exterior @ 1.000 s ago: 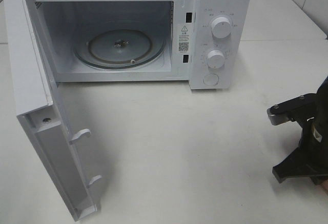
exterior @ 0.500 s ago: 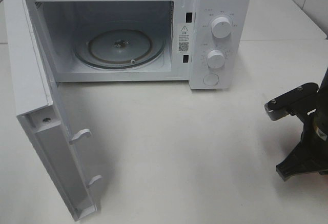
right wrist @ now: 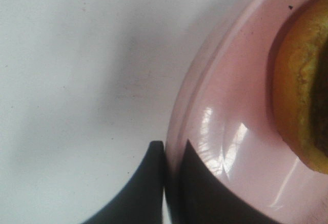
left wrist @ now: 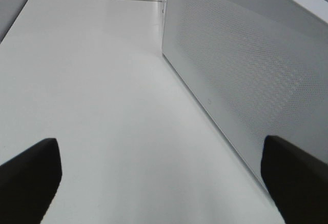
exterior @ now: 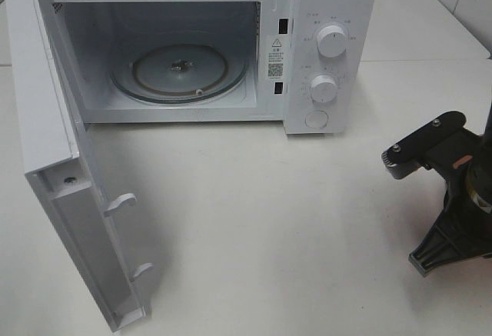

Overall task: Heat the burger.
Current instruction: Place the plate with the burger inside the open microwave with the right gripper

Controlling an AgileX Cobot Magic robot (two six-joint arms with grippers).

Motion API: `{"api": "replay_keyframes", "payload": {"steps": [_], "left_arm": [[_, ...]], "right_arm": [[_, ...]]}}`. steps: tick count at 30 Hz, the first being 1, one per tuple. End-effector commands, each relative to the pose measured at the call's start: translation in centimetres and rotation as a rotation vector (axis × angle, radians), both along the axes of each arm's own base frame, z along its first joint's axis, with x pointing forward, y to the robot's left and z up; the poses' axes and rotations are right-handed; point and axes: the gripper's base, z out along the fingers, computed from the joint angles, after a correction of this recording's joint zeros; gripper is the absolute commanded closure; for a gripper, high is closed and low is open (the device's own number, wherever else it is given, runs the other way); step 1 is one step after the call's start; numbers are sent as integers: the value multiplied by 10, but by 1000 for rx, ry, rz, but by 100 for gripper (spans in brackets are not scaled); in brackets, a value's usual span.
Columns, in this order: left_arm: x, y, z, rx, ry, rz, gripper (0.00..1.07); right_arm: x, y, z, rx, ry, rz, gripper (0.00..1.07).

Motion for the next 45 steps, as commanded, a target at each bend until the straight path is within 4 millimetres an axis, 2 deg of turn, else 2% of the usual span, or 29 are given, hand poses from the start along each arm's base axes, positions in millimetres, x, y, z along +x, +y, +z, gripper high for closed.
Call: {"api": "replay_keyframes", "payload": {"steps": [1, 22, 45], "left_arm": [[-1, 0, 0, -4, -26, 2, 9], [-1, 0, 0, -4, -26, 2, 9], [-1, 0, 0, -4, -26, 2, 9]], "right_arm": [[-2, 0, 5, -61, -9, 67, 107], [-32, 49, 5, -82, -3, 385, 107], [-62, 82, 7, -135, -21, 702, 107]]}}
